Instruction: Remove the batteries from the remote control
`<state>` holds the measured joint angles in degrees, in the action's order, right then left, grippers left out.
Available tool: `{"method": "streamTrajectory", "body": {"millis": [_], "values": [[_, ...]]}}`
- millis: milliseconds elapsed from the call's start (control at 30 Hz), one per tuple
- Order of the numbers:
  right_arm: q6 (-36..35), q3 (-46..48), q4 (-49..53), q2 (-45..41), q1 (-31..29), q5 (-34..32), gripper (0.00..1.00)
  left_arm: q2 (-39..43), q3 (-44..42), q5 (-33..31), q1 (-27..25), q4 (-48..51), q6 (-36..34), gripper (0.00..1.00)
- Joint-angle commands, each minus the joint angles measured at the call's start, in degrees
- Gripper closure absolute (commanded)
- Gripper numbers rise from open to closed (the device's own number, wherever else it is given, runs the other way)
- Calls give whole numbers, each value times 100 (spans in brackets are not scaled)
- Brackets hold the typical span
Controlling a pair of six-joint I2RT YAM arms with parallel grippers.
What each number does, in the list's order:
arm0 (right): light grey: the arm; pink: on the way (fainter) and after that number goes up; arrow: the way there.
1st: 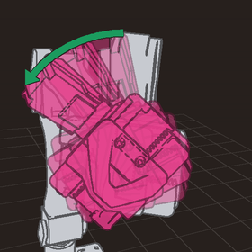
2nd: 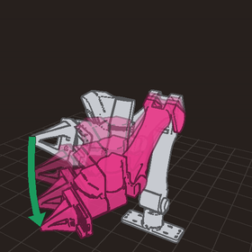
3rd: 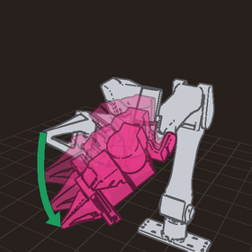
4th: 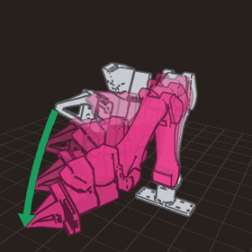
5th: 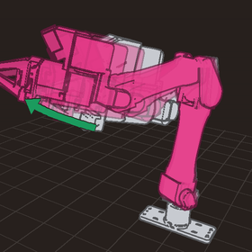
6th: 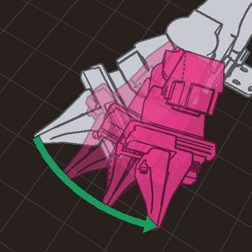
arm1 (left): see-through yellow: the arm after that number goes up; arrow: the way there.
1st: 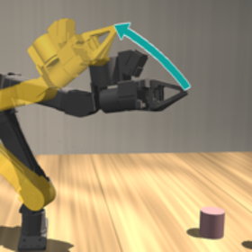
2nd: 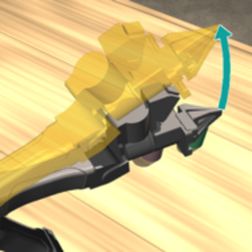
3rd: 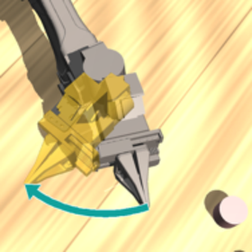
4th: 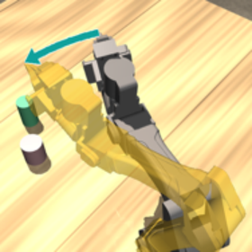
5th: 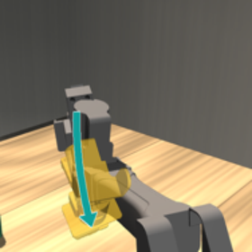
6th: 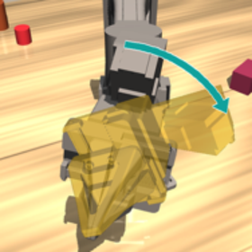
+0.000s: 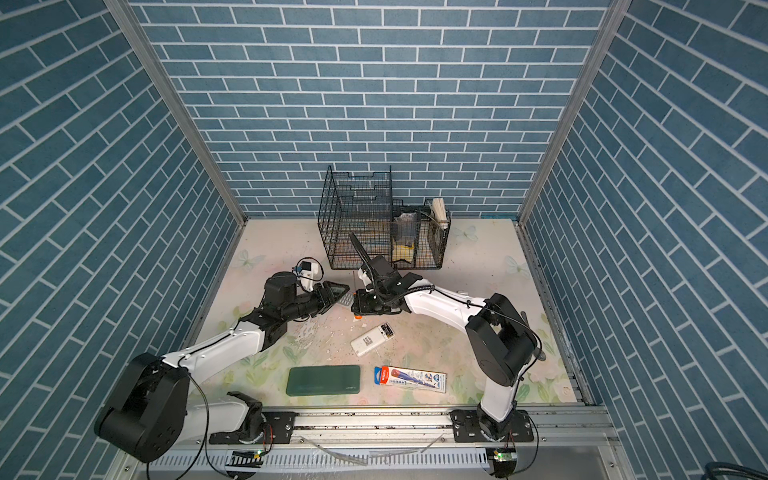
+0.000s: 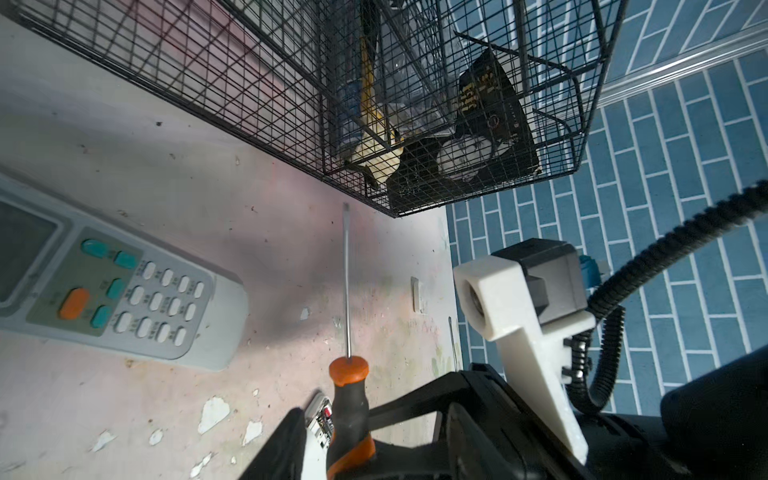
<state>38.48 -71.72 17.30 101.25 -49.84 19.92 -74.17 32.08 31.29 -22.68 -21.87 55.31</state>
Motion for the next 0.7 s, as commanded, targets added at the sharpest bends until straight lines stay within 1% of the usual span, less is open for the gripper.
{"method": "streamTrajectory", "body": {"millis": [0, 200, 300, 433, 667], "values": [[-192, 27, -150, -211, -65, 214, 100, -172, 92, -17, -97, -203, -3, 45], [-126, 0, -225, -210, -88, 161, 100, -431, 114, -112, -162, -374, 12, 48], [-90, 0, -279, -196, -99, 163, 100, -568, 166, -75, -176, -488, 41, 56], [-51, 9, -326, -200, -103, 111, 100, -757, 233, 12, -175, -670, 99, 61], [-7, 14, -381, -175, -104, 47, 100, -973, 277, 141, -187, -854, 174, 63]]}}
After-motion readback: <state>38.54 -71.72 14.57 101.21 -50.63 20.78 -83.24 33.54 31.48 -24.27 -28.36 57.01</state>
